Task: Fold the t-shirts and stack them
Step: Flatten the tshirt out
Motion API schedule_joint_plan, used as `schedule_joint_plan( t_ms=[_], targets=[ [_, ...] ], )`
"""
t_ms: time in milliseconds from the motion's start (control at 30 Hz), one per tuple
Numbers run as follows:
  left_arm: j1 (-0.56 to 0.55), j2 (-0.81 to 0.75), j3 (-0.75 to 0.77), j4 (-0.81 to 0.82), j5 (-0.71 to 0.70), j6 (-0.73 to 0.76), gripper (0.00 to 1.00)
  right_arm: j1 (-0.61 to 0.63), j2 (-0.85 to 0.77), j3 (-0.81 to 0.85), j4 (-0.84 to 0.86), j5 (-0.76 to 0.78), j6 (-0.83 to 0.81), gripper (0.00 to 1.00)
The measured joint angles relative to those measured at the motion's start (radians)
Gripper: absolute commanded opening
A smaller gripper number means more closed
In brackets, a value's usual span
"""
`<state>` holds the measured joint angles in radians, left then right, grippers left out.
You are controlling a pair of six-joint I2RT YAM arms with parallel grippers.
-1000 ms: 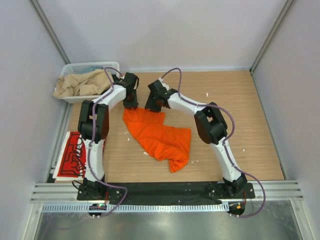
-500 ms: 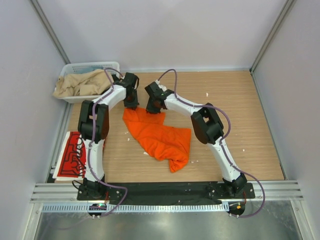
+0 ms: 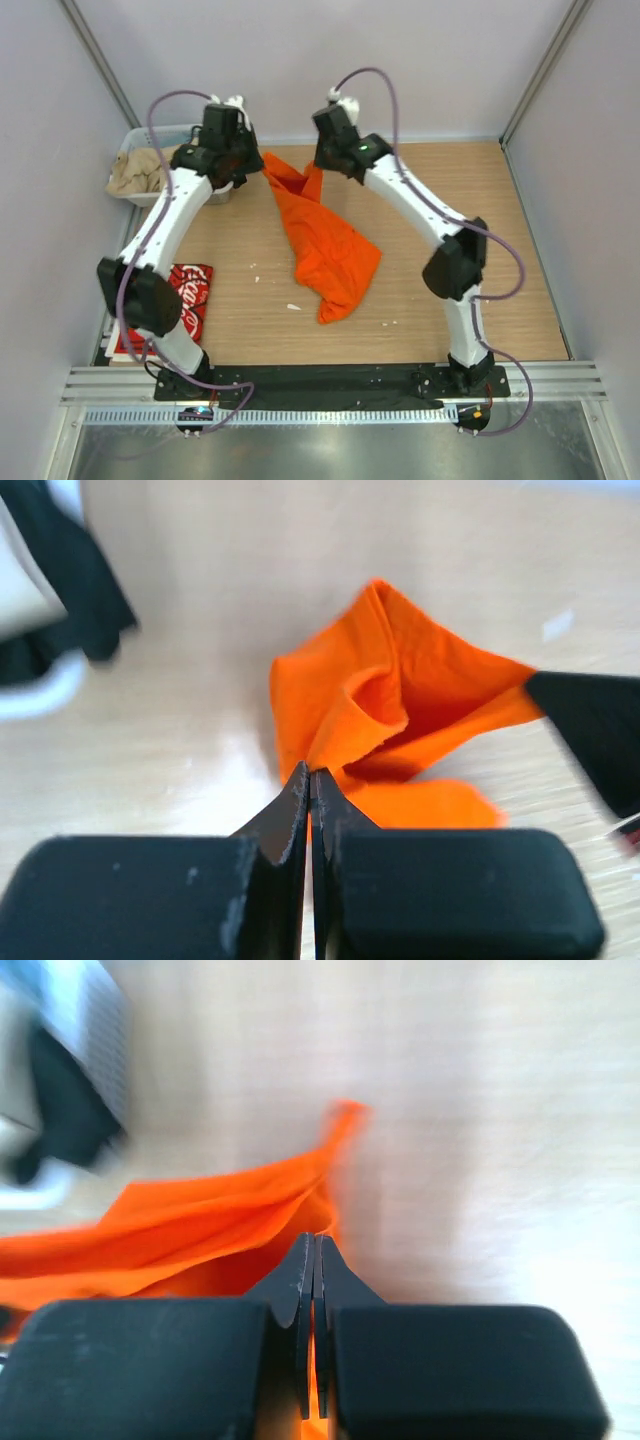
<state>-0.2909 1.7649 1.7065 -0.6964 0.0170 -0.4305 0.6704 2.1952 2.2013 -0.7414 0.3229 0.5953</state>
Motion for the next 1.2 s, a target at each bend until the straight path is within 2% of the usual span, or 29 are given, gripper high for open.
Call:
schedule_joint_plan(
  t_ms=[67, 300, 367, 500, 733, 900, 1033, 1200],
  targets=[
    [0.004, -0.105, 0.036, 0.023, 0.01, 0.008, 0.0, -0.03, -0.137, -0.016, 0.017, 0.028, -0.068, 0.01],
    [0.052, -0.425, 0.207, 0.13, 0.017, 0.055, 0.0, -0.098, -0.775, -0.217, 0.231, 0.076, -0.293, 0.01],
    [0.053, -0.494, 0.233, 0.146, 0.01, 0.077, 0.0, -0.087, -0.92, -0.285, 0.275, 0.034, -0.314, 0.01],
    [0.053, -0.614, 0.262, 0.156, -0.028, 0.132, 0.0, -0.08, -1.151, -0.385, 0.311, -0.191, -0.297, 0.01],
    [0.053, -0.672, 0.397, 0.159, -0.133, 0.242, 0.0, -0.076, -1.187, -0.488, 0.275, -0.594, -0.151, 0.01],
    [0.053, -0.644, 0.411, 0.231, -0.147, 0.258, 0.0, -0.076, -1.184, -0.597, 0.224, -0.703, -0.092, 0.01],
    [0.053, -0.495, 0.386, 0.356, -0.021, 0.163, 0.0, -0.075, -1.185, -0.654, 0.127, -0.622, -0.088, 0.01],
    [-0.041, -0.156, 0.379, 0.461, 0.072, 0.086, 0.0, -0.072, -1.265, -0.782, -0.043, -0.245, -0.053, 0.01]
  ],
)
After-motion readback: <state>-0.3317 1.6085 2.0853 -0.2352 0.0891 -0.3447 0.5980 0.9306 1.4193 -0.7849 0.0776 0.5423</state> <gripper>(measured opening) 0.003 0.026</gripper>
